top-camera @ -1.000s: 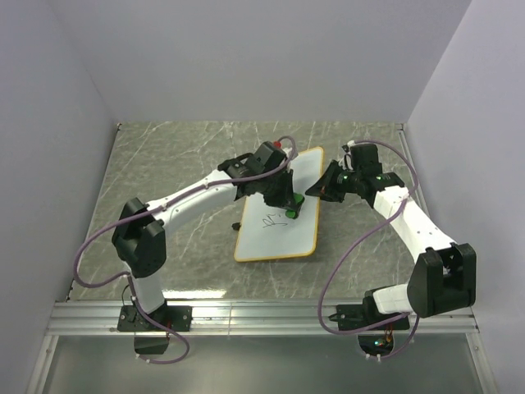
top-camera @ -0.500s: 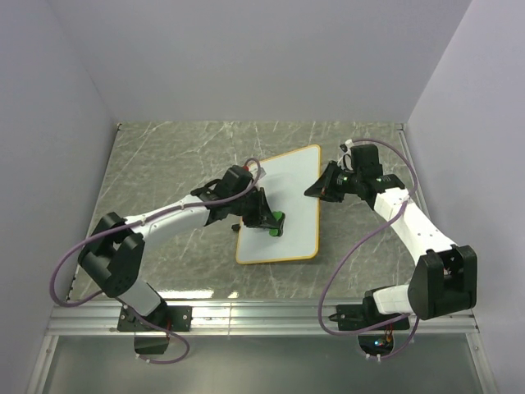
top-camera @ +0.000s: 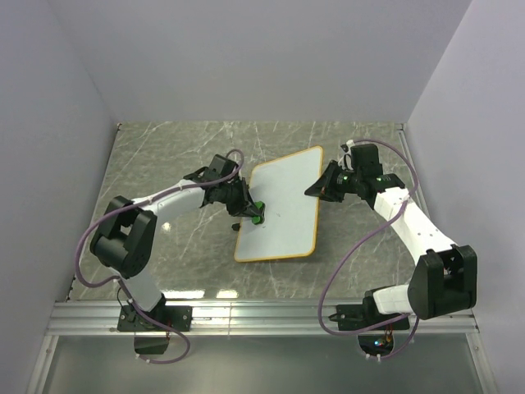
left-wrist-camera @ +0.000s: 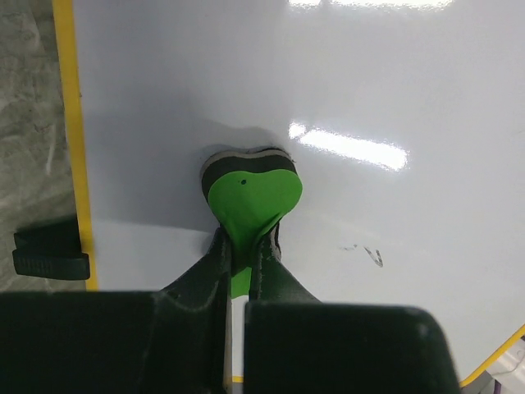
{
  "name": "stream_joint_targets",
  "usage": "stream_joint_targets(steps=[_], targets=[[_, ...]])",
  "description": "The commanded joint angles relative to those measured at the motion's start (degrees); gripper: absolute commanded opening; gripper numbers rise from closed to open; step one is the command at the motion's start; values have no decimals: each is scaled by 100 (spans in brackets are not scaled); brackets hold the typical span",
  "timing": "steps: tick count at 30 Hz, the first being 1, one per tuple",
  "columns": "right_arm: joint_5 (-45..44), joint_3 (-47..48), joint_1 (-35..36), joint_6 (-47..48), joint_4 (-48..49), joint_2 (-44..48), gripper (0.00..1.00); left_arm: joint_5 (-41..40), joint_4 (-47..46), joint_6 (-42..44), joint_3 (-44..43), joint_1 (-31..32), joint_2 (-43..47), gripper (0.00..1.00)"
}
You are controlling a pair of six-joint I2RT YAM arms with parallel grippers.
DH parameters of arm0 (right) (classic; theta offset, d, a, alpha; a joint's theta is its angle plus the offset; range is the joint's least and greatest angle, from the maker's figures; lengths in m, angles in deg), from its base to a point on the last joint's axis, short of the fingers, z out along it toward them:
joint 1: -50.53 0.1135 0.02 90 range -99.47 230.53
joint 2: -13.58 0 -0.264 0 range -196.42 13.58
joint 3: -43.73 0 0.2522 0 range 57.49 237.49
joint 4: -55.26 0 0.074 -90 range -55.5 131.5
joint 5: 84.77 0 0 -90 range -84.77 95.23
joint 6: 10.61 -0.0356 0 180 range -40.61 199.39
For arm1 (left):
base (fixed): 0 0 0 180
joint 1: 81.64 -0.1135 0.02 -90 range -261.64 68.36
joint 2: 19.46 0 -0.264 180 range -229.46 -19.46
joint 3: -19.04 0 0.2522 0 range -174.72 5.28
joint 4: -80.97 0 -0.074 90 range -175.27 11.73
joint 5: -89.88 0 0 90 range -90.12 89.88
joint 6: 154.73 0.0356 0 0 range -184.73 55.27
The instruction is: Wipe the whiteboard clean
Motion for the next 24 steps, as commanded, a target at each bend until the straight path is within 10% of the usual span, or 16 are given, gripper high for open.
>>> stream_joint_targets(steps=[1, 11, 24], targets=[[53, 17, 293, 663, -811, 48, 0, -987, 501, 376, 352, 296, -618, 0], [18, 157, 302, 610, -767, -48, 0, -663, 1460, 96, -975, 1667, -153, 0], [53, 52, 302, 514, -652, -31, 0, -591, 1977, 217, -2189, 1720, -451, 0]])
